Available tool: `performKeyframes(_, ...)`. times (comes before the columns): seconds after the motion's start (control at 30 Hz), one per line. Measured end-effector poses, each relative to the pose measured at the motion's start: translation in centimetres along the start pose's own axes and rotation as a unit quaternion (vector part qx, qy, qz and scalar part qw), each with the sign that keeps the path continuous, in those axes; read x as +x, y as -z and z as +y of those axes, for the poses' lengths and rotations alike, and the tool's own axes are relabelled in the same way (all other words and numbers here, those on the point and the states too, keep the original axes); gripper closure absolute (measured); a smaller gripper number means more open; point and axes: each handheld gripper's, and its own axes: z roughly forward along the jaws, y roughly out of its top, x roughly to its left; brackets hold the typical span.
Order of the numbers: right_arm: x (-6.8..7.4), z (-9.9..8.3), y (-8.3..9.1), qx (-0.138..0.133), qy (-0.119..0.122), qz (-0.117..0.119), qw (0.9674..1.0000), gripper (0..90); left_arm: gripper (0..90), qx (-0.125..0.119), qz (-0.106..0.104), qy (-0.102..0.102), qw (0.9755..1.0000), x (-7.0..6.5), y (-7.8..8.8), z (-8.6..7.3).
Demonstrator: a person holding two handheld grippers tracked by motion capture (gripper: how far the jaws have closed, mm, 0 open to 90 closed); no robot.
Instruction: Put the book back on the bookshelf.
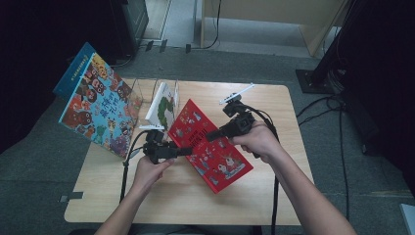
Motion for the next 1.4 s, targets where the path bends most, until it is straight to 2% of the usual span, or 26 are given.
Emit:
performKeyframes(0.03, -0.1, -0.3, 0.0, 0.001, 0.008, 0.005, 1.0000, 87.8, 17.5, -0.006, 0.000, -0.010, 0.9999, -0.1, 0.4, 0.1)
performKeyframes(0.1, -0.7, -1.1, -0.3, -0.006, 0.017, 0.021, 0.9996, 88.7, 21.4, -0.006, 0.012, -0.035, 0.9993, -0.6, 1.2, 0.5)
performKeyframes(0.17, -1.4, -1.8, -0.7, -0.011, 0.017, 0.040, 0.9990, 88.8, 26.1, 0.004, 0.003, -0.040, 0.9992, -0.8, 1.7, 0.8)
performKeyframes(0.2, -1.4, -1.8, -0.7, -0.011, 0.017, 0.040, 0.9990, 88.8, 29.3, 0.004, 0.003, -0.040, 0.9992, -0.8, 1.7, 0.8)
performKeyframes(0.23, -2.2, -2.4, -1.1, -0.016, 0.013, 0.062, 0.9979, 88.8, 32.9, 0.017, -0.017, -0.040, 0.9989, -0.6, 2.2, 1.0)
performKeyframes(0.27, -2.5, -2.7, -1.3, -0.015, 0.017, 0.071, 0.9973, 88.8, 36.9, 0.016, -0.024, -0.041, 0.9987, -0.5, 2.5, 1.0)
performKeyframes(0.3, -2.9, -3.0, -1.6, -0.013, 0.019, 0.075, 0.9970, 88.7, 41.7, 0.017, -0.029, -0.047, 0.9983, -0.4, 2.9, 1.1)
performKeyframes(0.37, -3.2, -3.6, -2.2, -0.019, 0.043, 0.080, 0.9957, 88.4, 48.3, 0.019, -0.032, -0.063, 0.9973, -0.5, 3.5, 1.2)
performKeyframes(0.43, -3.2, -3.8, -2.7, -0.017, 0.072, 0.068, 0.9949, 84.7, 54.3, 0.031, -0.033, -0.086, 0.9952, -0.8, 4.0, 1.5)
performKeyframes(0.47, -3.1, -3.8, -3.0, -0.012, 0.085, 0.044, 0.9953, 80.4, 59.5, 0.036, -0.031, -0.106, 0.9933, -1.2, 4.2, 1.6)
performKeyframes(0.57, -3.6, -3.7, -3.6, 0.004, 0.092, 0.026, 0.9954, 72.9, 69.4, 0.055, -0.035, -0.146, 0.9871, -2.3, 4.5, 2.3)
performKeyframes(0.63, -3.9, -3.6, -3.6, 0.002, 0.093, 0.030, 0.9952, 69.8, 74.0, 0.060, -0.038, -0.171, 0.9827, -2.8, 4.8, 2.6)
performKeyframes(0.67, -3.9, -3.6, -3.5, -0.002, 0.097, 0.030, 0.9949, 68.7, 75.2, 0.065, -0.036, -0.179, 0.9811, -3.2, 4.8, 2.7)
performKeyframes(0.73, -3.9, -3.7, -3.4, -0.007, 0.103, 0.013, 0.9946, 65.4, 76.5, 0.074, -0.023, -0.196, 0.9775, -3.8, 4.8, 3.0)
performKeyframes(0.8, -4.1, -3.7, -3.4, -0.007, 0.108, 0.014, 0.9940, 64.9, 76.7, 0.084, -0.012, -0.211, 0.9737, -4.2, 4.8, 3.3)
performKeyframes(0.87, -4.1, -3.8, -3.5, -0.009, 0.107, 0.010, 0.9942, 63.3, 76.7, 0.091, -0.002, -0.221, 0.9710, -4.7, 4.8, 3.5)
performKeyframes(0.93, -4.2, -4.0, -3.4, -0.013, 0.108, 0.006, 0.9941, 61.8, 76.7, 0.100, 0.006, -0.234, 0.9670, -5.0, 4.9, 3.6)
performKeyframes(1.03, -4.5, -4.5, -3.0, -0.026, 0.099, 0.002, 0.9948, 61.1, 76.8, 0.108, 0.014, -0.243, 0.9638, -5.4, 5.1, 3.5)
performKeyframes(1.07, -4.6, -4.7, -2.9, -0.032, 0.099, -0.006, 0.9945, 61.8, 77.5, 0.110, 0.018, -0.244, 0.9634, -5.5, 5.1, 3.5)
performKeyframes(1.17, -5.1, -5.5, -2.1, -0.047, 0.096, -0.050, 0.9930, 61.1, 79.8, 0.109, 0.028, -0.248, 0.9623, -5.6, 5.4, 3.4)
performKeyframes(1.2, -5.3, -5.9, -1.9, -0.063, 0.092, -0.071, 0.9912, 55.7, 80.2, 0.109, 0.025, -0.248, 0.9624, -5.6, 5.4, 3.4)
performKeyframes(1.23, -5.7, -6.1, -1.9, -0.075, 0.091, -0.081, 0.9897, 55.4, 80.4, 0.110, 0.024, -0.252, 0.9610, -5.7, 5.4, 3.4)
performKeyframes(1.27, -6.0, -6.3, -2.0, -0.086, 0.085, -0.080, 0.9894, 53.0, 80.4, 0.112, 0.028, -0.255, 0.9599, -5.9, 5.4, 3.4)
performKeyframes(1.3, -6.3, -6.5, -2.2, -0.097, 0.085, -0.075, 0.9889, 51.8, 80.3, 0.114, 0.030, -0.255, 0.9598, -6.0, 5.3, 3.5)
performKeyframes(1.33, -6.4, -6.7, -2.6, -0.107, 0.089, -0.069, 0.9879, 53.7, 80.1, 0.117, 0.033, -0.255, 0.9593, -5.9, 5.3, 3.6)
performKeyframes(1.4, -6.5, -6.9, -3.2, -0.123, 0.096, -0.045, 0.9867, 60.0, 79.9, 0.118, 0.033, -0.250, 0.9605, -5.9, 5.3, 3.6)
